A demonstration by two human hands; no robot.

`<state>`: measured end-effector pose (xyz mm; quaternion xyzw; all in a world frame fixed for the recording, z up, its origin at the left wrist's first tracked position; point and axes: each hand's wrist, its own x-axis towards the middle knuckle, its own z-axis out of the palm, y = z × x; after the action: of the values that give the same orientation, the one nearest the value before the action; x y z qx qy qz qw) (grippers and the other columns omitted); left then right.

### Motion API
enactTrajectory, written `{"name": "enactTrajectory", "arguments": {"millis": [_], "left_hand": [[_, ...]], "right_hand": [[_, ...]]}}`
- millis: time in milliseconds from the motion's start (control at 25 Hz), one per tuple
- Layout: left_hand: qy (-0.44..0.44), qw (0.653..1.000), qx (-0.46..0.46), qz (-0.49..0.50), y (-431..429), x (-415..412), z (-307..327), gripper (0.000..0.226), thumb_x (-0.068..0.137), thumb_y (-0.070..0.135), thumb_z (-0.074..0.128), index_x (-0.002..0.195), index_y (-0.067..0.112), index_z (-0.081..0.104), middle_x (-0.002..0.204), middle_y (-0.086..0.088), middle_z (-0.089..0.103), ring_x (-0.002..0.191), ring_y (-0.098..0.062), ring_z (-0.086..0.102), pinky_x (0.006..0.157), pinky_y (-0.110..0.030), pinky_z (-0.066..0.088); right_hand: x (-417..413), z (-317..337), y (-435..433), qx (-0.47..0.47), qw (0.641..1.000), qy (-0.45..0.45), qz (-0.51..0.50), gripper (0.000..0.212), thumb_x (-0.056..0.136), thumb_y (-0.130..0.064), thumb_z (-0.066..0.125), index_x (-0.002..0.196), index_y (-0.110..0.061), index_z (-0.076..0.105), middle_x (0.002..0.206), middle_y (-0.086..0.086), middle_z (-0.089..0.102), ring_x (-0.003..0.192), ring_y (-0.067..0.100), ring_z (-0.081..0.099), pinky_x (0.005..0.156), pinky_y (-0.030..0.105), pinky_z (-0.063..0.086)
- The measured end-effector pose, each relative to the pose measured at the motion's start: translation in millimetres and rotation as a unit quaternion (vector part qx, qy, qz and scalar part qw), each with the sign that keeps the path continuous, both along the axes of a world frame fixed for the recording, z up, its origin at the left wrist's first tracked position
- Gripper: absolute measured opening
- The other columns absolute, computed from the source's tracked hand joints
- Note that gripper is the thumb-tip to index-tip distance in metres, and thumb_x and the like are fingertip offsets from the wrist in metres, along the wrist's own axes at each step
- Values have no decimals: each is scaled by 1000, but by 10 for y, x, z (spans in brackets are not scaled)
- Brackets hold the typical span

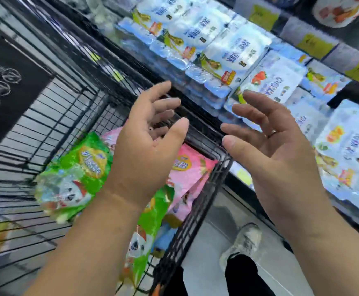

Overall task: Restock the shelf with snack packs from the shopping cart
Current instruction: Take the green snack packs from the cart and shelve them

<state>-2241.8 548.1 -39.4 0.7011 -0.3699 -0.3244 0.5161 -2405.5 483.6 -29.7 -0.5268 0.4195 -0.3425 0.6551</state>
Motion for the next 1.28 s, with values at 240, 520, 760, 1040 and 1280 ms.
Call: {"name": "enactTrajectory", "arguments": {"millis": [240,520,760,1040,1280], "left_hand": [[-6,999,40,9,609,719,-102,38,91,24,58,125,39,49,121,6,65,116,-8,60,99,-36,51],[-21,991,128,-13,1055,1436,-274,40,93,20,62,127,39,50,121,14,63,111,7,57,100,-34,49],[-75,964,230,-105,1189,1874,-512,48,92,16,67,133,32,49,120,9,62,112,2,56,105,-34,44],[-181,882,383,-205,1278,2386,-773,65,87,27,73,145,28,44,142,-8,51,134,-23,45,111,-34,35],[-203,843,463,-186,1312,2663,-1068,88,78,35,81,151,24,33,149,-14,38,139,-32,34,113,-37,28]], "right_hand": [[692,-29,543,31,999,5,31,56,70,-21,75,117,-44,56,122,-11,60,104,10,68,83,20,53],[1228,-245,1074,98,992,66,40,57,76,-17,78,120,-41,53,125,-7,57,105,11,64,80,18,53],[1293,-480,1405,127,973,185,61,56,83,-7,75,116,-45,50,128,-5,54,111,11,58,82,22,56],[1282,-812,1765,133,929,334,84,58,79,-18,80,129,-29,54,129,-1,54,113,17,57,93,45,54],[1360,-898,1987,115,871,476,-32,80,75,-30,81,143,-31,37,144,1,40,132,29,35,111,48,33]]}}
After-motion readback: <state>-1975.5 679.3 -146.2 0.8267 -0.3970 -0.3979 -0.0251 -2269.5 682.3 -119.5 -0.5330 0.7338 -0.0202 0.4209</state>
